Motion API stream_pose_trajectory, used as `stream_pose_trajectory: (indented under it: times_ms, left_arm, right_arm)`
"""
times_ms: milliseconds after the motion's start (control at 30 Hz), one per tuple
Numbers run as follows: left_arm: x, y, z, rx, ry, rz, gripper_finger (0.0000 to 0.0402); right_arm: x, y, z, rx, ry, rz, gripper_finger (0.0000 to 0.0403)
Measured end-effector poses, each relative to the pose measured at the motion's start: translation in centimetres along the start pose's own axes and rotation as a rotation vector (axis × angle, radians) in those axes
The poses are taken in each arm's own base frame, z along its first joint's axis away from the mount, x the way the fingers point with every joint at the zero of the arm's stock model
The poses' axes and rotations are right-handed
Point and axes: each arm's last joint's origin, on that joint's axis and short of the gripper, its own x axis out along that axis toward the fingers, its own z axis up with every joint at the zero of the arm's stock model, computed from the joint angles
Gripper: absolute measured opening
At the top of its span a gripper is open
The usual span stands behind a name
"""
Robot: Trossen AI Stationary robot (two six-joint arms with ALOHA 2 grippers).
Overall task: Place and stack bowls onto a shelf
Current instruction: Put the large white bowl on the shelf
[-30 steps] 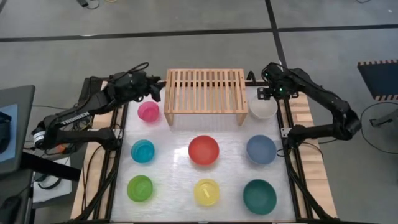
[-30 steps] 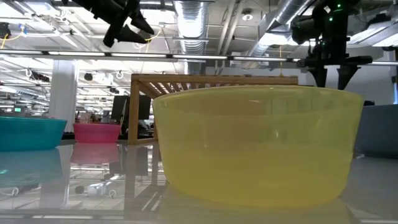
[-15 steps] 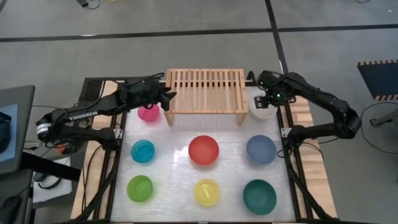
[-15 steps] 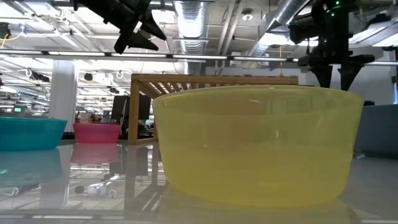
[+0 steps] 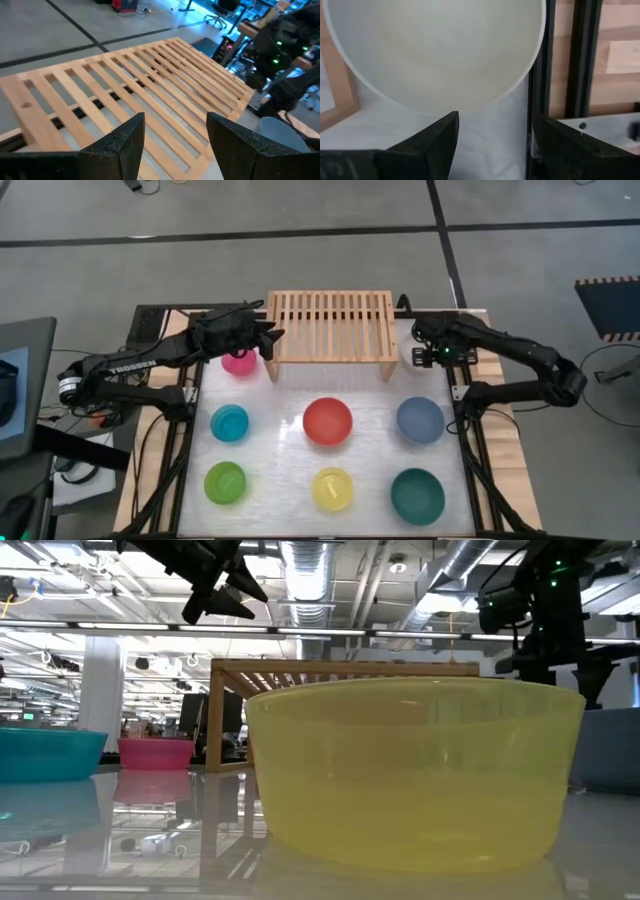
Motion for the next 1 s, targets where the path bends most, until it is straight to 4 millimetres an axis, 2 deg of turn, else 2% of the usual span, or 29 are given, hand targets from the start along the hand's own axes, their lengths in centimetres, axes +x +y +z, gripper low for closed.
stream_pose_trajectory:
  times_ms: [267, 500, 600, 867, 933, 1000]
  left_arm:
    - [0.0, 0.1, 0.1, 0.015, -0.013, 0.022, 0.0197]
    - [0.0, 0.0, 0.0, 0.014, -0.007, 0.007, 0.0197]
    - [0.0, 0.0, 0.1, 0.014, -0.008, 0.007, 0.0197]
    - [0.0, 0.0, 0.2, 0.012, -0.02, 0.002, 0.0196]
    - [0.0, 0.0, 0.2, 0.011, -0.021, 0.001, 0.0196]
    - [0.0, -0.1, 0.2, 0.01, -0.023, -0.003, 0.0196]
  right_arm:
    - [3.7, -0.7, 0.5, 0.171, -0.048, -0.006, 0.0282]
    - [4.3, -0.9, 1.6, 0.238, -0.135, 0.003, 0.0263]
    - [4.7, -1.1, 2.2, 0.247, -0.162, -0.053, 0.0222]
    - [5.8, -0.7, 3.2, 0.171, -0.139, -0.096, 0.0049]
    - [5.6, -0.7, 3.3, 0.158, -0.157, -0.073, 0.0027]
    - [4.8, -0.7, 3.2, 0.139, -0.18, -0.06, 0.0026]
